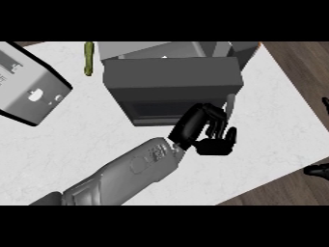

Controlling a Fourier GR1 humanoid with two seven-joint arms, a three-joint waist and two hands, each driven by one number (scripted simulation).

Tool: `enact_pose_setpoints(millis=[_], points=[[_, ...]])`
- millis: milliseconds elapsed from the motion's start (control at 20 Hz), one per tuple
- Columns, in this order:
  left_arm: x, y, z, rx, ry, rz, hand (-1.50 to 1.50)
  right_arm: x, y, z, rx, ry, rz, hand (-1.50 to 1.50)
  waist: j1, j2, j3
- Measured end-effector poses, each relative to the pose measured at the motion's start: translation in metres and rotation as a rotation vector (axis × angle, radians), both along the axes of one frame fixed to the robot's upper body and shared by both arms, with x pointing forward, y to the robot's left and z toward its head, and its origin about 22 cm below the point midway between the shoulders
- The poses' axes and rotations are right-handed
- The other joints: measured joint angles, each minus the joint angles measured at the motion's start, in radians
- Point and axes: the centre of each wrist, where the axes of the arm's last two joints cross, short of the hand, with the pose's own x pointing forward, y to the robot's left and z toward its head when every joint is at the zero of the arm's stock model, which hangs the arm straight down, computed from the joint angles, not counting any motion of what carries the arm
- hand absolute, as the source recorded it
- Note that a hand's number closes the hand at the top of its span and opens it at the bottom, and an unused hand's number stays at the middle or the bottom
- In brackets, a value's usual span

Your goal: Pick up the milk, place it into the microwave and close the microwave

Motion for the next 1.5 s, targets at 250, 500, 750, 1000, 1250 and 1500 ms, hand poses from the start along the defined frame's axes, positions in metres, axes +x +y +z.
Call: enact_pose_setpoints(millis=[250,500,750,1000,1250,1500], points=[[0.016,0.0,0.013,0.002,-0.012,0.05,1.5,0.012,0.008,0.014,0.015,-0.023,0.058,-1.5,-0.027,0.011,0.002],[0.031,0.003,0.023,0.007,-0.014,0.105,1.5,0.022,0.013,0.029,0.014,-0.037,0.107,-1.5,-0.051,0.023,0.003],[0.044,0.007,0.031,0.013,-0.012,0.158,1.5,0.032,0.023,0.041,0.019,-0.044,0.186,-1.5,-0.068,0.033,0.004],[0.05,0.011,0.033,0.009,-0.007,0.202,1.5,0.039,0.032,0.053,0.009,-0.033,0.268,-1.5,-0.084,0.037,0.004],[0.05,0.012,0.032,0.0,0.0,0.222,1.5,0.047,0.045,0.073,-0.058,-0.043,0.38,1.5,-0.091,0.033,0.004],[0.05,0.014,0.031,-0.007,0.007,0.245,1.5,0.051,0.068,0.094,-0.131,-0.065,0.524,1.5,-0.099,0.029,0.005]])
